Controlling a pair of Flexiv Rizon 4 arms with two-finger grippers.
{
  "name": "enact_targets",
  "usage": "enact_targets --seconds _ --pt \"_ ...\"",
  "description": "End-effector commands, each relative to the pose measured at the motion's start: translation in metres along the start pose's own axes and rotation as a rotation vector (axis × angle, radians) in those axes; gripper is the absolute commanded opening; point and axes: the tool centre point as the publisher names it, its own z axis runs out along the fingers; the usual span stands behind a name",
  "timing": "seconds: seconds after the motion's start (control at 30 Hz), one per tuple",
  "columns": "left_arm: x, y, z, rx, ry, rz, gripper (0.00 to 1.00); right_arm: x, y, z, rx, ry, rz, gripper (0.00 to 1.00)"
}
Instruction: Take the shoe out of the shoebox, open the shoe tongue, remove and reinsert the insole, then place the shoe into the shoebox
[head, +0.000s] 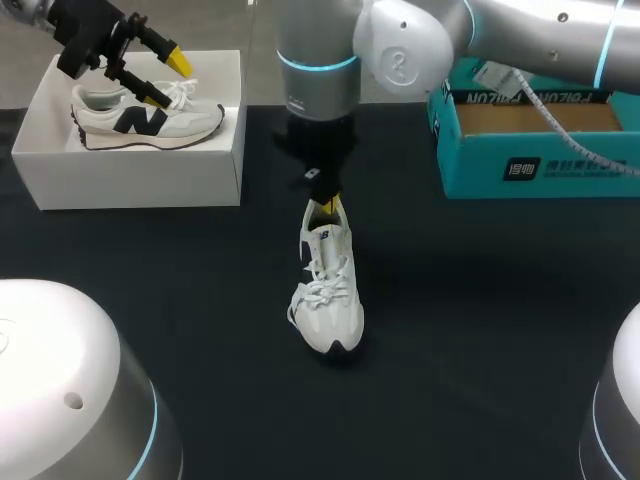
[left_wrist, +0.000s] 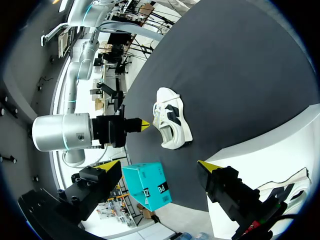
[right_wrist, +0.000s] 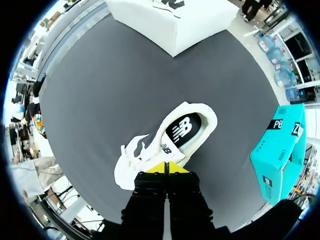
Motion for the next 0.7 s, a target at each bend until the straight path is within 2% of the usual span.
enact_targets --seconds 0.03,0.07,0.1,0.13,0.17,0.3,0.47,0.5,0.53,0.7 --pt "0.0 0.0 -0.001 0.002 0.002 0.001 1.0 0.002 -0.001 -0.001 -0.021 -0.04 -0.274 0.0" --pt "0.0 0.0 -0.001 0.002 0.002 0.001 1.0 -0.003 0.004 -0.001 -0.062 -0.055 -0.386 0.0" --pt "0.0 0.0 -0.001 0.002 0.002 0.001 1.0 -0.007 0.004 -0.003 -0.046 -0.082 -0.405 0.0" --pt "0.0 0.0 -0.001 0.002 0.002 0.001 1.0 -0.016 0.007 -0.004 -0.064 -0.095 -0.504 0.0" --pt "0.0 0.0 -0.001 0.002 0.002 0.001 1.0 -0.022 0.008 -0.005 -0.113 -0.085 -0.545 0.0" --pt "0.0 0.0 -0.001 0.002 0.002 0.001 1.0 -0.042 0.012 -0.005 -0.06 -0.114 -0.585 0.0" --pt "0.0 0.0 -0.001 0.002 0.002 0.001 1.0 -0.059 0.022 0.001 -0.07 -0.121 -0.671 0.0" --pt "0.0 0.0 -0.001 0.002 0.002 0.001 1.0 -0.061 0.024 0.003 -0.061 -0.121 -0.676 0.13" --pt "0.0 0.0 -0.001 0.002 0.002 0.001 1.0 -0.063 0.028 0.007 -0.058 -0.12 -0.69 0.38" --pt "0.0 0.0 -0.001 0.002 0.002 0.001 1.0 -0.063 0.046 0.014 -0.048 -0.122 -0.692 0.43"
